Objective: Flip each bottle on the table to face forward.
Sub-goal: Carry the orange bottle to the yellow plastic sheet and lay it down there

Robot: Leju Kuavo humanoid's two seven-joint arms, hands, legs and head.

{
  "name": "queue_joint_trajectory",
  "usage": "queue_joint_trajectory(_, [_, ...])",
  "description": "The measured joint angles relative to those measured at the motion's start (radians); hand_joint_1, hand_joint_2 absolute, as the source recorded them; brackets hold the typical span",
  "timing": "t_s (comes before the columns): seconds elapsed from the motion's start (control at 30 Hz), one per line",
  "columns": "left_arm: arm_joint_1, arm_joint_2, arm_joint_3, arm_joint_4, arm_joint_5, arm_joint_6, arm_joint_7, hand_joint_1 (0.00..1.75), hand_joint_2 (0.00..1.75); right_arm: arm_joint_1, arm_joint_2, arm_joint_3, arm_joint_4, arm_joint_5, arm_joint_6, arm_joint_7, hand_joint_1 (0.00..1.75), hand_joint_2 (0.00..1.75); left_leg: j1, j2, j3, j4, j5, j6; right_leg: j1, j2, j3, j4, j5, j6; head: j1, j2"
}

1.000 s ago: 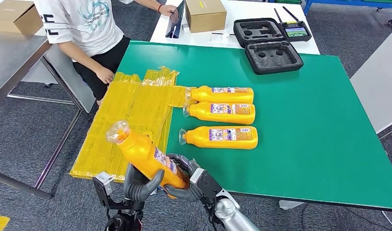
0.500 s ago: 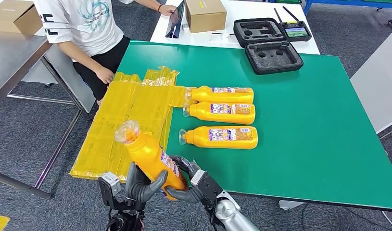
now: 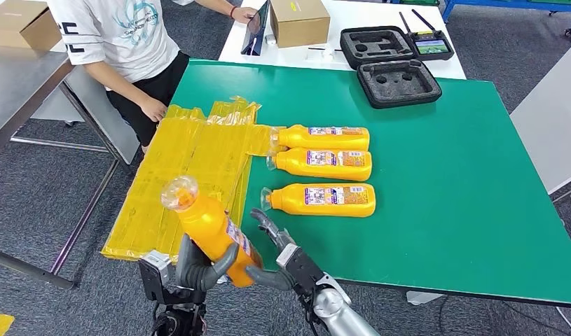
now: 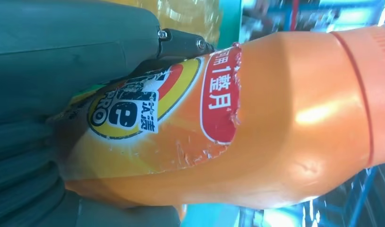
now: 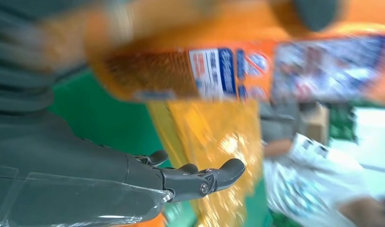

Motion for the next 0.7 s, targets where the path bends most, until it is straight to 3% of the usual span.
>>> queue_joint_trajectory(0.23, [-0.026,0.023,0.082,-0.079,-0.160,0.240,-0.015,1.75,1.75,0.040,-0.025,-0.025,-0.179,-0.098,0.009,-0.001,0.00,0.00,0.000,0.000,0.000,0.000,0.000,0.000,0.000,0.000,0.000,0.000,0.000,0.000,0.000,0.000])
queue_joint_trajectory(0.43, [-0.121,0.070,0.152,-0.114,-0.395,0.457,0.031,1.75,1.75,0.070,-0.034,-0.029,-0.317,-0.204,0.018,-0.003,0.00,0.00,0.000,0.000,0.000,0.000,0.001,0.000,0.000,0.000,0.000,0.000,0.000,0.000,0.000,0.000])
queue_joint_trajectory(0.53, [-0.206,0.122,0.159,-0.082,-0.547,0.446,0.113,1.75,1.75,0.097,-0.035,-0.032,-0.388,-0.257,0.005,-0.003,0.00,0.00,0.000,0.000,0.000,0.000,0.001,0.000,0.000,-0.001,0.000,0.000,0.000,0.000,0.000,0.000])
queue_joint_trajectory(0.7, [-0.353,0.213,0.133,0.051,-0.721,0.338,0.222,1.75,1.75,0.142,-0.035,-0.044,-0.475,-0.293,0.023,-0.003,0.00,0.00,0.000,0.000,0.001,0.000,0.002,-0.001,0.000,0.000,0.000,0.000,0.001,0.000,0.000,0.000])
